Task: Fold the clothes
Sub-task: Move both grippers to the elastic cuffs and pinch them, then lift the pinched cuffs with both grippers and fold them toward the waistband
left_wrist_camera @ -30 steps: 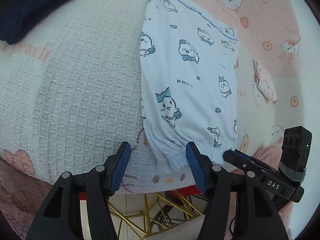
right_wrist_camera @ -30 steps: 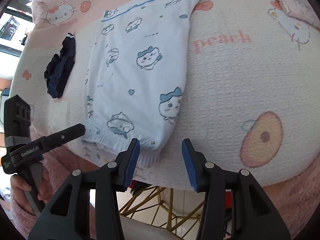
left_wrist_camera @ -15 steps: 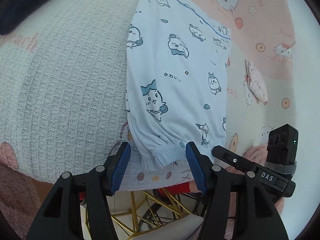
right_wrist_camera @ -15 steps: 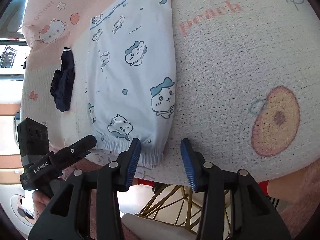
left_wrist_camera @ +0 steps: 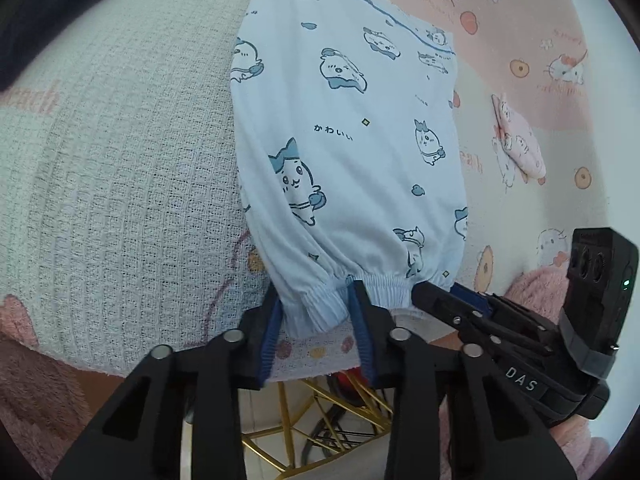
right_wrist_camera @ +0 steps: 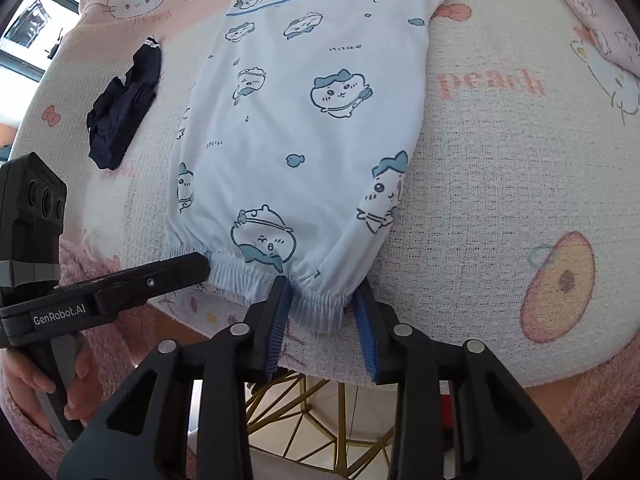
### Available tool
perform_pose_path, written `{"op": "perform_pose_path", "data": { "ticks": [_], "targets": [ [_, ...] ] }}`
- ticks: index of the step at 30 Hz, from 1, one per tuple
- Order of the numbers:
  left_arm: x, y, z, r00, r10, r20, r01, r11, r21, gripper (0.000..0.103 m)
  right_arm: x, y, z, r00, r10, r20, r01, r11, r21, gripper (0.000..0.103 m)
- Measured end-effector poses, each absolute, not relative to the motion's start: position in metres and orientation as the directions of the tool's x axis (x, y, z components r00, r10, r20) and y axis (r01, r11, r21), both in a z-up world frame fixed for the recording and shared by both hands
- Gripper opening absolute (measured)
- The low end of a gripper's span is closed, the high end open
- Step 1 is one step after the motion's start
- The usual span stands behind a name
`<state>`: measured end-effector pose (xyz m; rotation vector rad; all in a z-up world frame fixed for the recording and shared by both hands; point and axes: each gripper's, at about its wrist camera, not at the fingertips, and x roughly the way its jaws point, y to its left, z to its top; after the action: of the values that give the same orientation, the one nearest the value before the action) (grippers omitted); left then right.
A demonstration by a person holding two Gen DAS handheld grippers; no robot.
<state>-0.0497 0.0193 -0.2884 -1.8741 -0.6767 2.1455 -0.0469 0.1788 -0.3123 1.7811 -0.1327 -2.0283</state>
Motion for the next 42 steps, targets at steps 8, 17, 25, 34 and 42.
{"op": "perform_pose_path", "data": {
  "ticks": [8,17,25,34,42],
  "targets": [
    [-0.032,0.021,-0.253,-0.232,0.457,-0.859,0.091,-0.869,-0.486,0.022,-0.026,0.182,-0.277,-0.181,-0.298,-0.937,0.351,-0.910,0.221,0.018],
    [0.003,0.012,-0.245,-0.232,0.518,-0.823,0.104,-0.829,-0.550,0.022,-0.006,0.190,-0.260,-0.160,-0.386,-0.908,0.297,-0.896,0.329,0.018],
    [0.000,0.018,-0.230,-0.239,0.481,-0.844,0.049,-0.862,-0.505,0.022,-0.008,0.189,-0.267,-0.130,-0.426,-0.895,0.270,-0.884,0.382,0.018],
    [-0.079,0.001,-0.210,-0.298,0.502,-0.812,0.027,-0.846,-0.533,0.022,-0.067,0.190,-0.225,-0.207,-0.488,-0.848,0.282,-0.860,0.426,0.018],
    [-0.159,-0.040,-0.215,-0.368,0.423,-0.828,0.073,-0.875,-0.479,0.041,-0.158,0.182,-0.212,-0.319,-0.427,-0.846,0.235,-0.901,0.366,0.023]
  ]
}}
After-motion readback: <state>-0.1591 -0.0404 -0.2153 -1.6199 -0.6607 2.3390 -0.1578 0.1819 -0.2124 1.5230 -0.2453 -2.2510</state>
